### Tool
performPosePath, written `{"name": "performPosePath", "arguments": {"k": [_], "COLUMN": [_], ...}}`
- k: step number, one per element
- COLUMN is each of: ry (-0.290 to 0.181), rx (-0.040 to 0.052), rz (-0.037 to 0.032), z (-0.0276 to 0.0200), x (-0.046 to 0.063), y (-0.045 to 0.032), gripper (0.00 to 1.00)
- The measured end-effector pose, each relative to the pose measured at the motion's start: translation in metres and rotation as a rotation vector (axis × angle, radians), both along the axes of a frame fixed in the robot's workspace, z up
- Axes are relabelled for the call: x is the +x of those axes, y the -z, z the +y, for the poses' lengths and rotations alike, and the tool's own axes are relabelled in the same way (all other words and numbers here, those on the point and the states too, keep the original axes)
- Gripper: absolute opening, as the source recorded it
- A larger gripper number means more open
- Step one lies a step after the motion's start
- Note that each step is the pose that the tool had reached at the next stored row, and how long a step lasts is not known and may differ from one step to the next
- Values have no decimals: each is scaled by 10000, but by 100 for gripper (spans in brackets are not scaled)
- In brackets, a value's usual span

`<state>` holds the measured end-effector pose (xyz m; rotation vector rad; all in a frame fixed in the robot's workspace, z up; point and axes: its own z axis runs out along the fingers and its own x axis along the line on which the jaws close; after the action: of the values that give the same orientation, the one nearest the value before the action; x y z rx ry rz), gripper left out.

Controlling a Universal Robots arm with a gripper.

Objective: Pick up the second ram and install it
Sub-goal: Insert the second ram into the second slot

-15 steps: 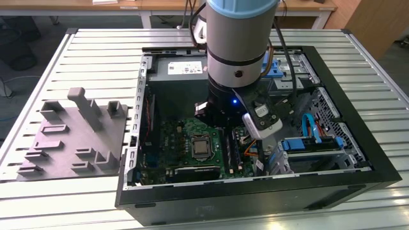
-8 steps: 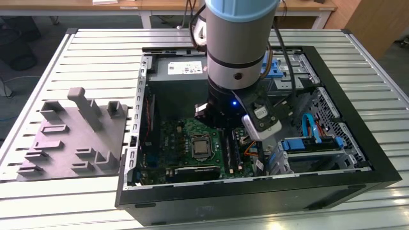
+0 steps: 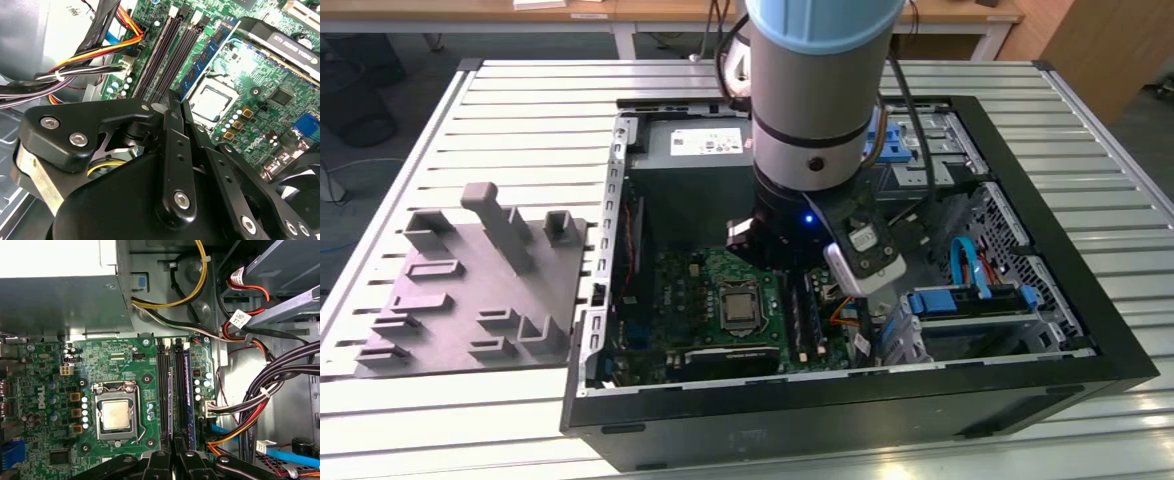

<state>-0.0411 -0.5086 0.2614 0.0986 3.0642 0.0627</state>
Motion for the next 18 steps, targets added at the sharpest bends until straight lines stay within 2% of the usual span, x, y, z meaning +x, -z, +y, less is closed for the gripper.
{"name": "performPosePath", "arguments": {"k": [18], "ry": [1], "rx": [1], "rz": [0], "z": [0], "x": [0], "y": [93], "gripper": [14]}}
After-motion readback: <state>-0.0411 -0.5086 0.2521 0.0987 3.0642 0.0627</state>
